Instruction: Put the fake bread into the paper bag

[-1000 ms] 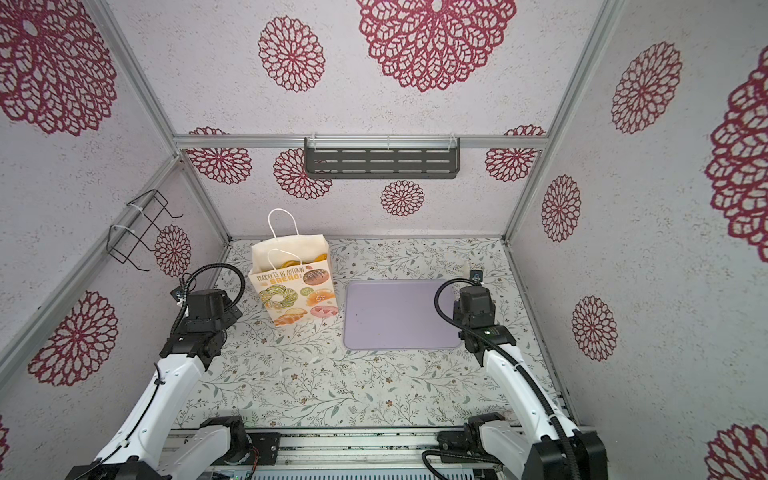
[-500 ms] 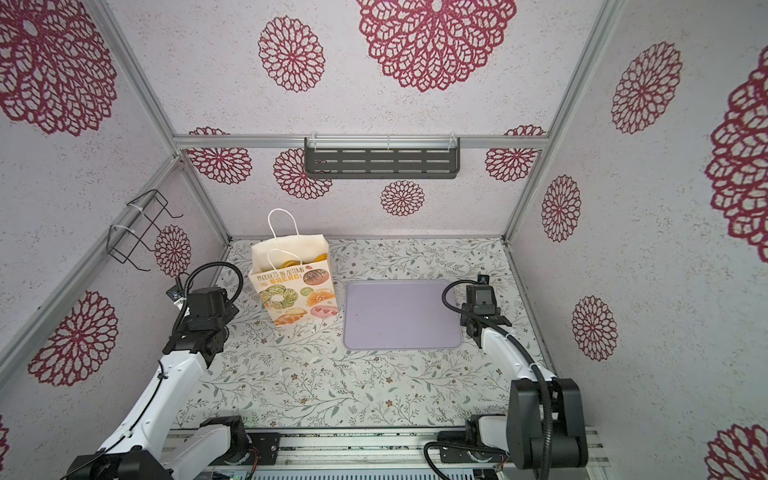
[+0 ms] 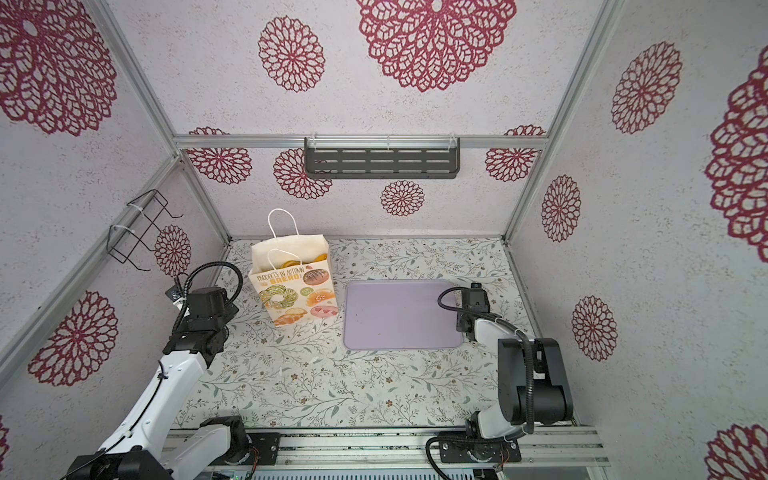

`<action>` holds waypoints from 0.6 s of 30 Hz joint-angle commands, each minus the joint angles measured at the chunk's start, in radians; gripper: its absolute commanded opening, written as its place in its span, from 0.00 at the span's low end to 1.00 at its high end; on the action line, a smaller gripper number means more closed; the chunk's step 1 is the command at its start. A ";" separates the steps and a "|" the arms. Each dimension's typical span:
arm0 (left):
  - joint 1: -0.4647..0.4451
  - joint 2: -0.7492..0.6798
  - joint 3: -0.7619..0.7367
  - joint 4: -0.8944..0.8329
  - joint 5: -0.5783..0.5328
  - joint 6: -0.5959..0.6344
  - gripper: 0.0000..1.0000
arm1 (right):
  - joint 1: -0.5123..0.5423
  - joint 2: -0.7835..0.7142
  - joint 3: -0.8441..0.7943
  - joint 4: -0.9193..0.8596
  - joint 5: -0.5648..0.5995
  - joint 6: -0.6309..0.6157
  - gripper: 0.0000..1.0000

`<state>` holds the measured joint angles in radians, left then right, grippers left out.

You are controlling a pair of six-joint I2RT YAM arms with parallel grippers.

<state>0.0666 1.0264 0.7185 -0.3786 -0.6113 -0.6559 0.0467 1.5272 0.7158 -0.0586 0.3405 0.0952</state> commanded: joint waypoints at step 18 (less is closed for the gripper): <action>0.007 -0.033 -0.021 -0.004 -0.004 -0.011 0.97 | -0.060 0.030 0.070 0.057 -0.082 -0.015 0.71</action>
<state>0.0666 1.0080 0.7040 -0.3798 -0.6113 -0.6605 -0.0021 1.6016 0.7849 -0.0162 0.2821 0.0647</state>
